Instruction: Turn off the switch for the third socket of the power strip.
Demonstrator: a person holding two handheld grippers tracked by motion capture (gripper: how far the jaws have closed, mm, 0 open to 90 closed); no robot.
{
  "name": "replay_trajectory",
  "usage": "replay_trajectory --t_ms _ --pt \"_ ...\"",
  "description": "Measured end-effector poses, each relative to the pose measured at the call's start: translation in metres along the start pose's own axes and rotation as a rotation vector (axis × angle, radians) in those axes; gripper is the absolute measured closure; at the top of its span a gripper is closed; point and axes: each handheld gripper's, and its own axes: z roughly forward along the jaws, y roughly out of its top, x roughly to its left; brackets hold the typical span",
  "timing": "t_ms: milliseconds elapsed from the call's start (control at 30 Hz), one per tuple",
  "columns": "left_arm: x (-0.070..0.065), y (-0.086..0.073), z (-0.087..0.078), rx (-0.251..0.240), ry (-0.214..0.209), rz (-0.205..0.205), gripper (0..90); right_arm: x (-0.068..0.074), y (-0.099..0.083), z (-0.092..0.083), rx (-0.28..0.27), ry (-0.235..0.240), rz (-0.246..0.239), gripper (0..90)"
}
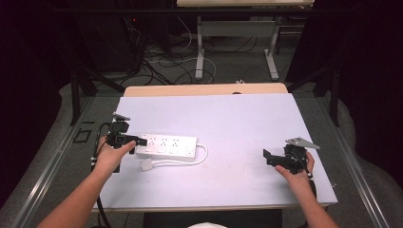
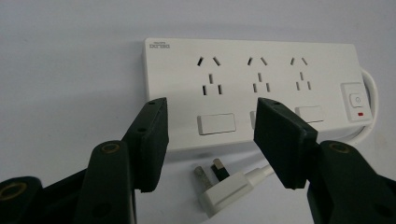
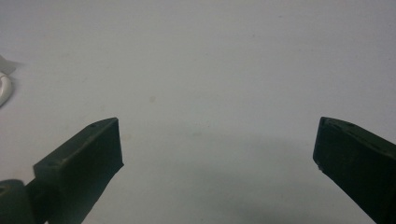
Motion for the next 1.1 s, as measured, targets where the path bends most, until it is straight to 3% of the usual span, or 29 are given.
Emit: replay_trajectory --t_ms 100,367,700,1100 --pt "-0.001 0.001 0.003 0.013 -0.015 -0.02 46.8 0.0 0.0 0.0 0.004 0.003 0.001 0.7" --pt "-0.004 0.004 0.01 0.07 0.0 -0.007 56.5 0.0 0.0 0.0 0.005 0.005 -0.001 0.8" --pt "-0.006 0.007 0.018 0.089 0.021 -0.021 70.3 -0.001 0.0 0.0 0.007 0.008 -0.002 0.9" --pt "-0.005 0.008 0.024 0.11 0.038 -0.018 79.6 -0.001 0.0 0.0 0.01 0.01 -0.008 1.0"
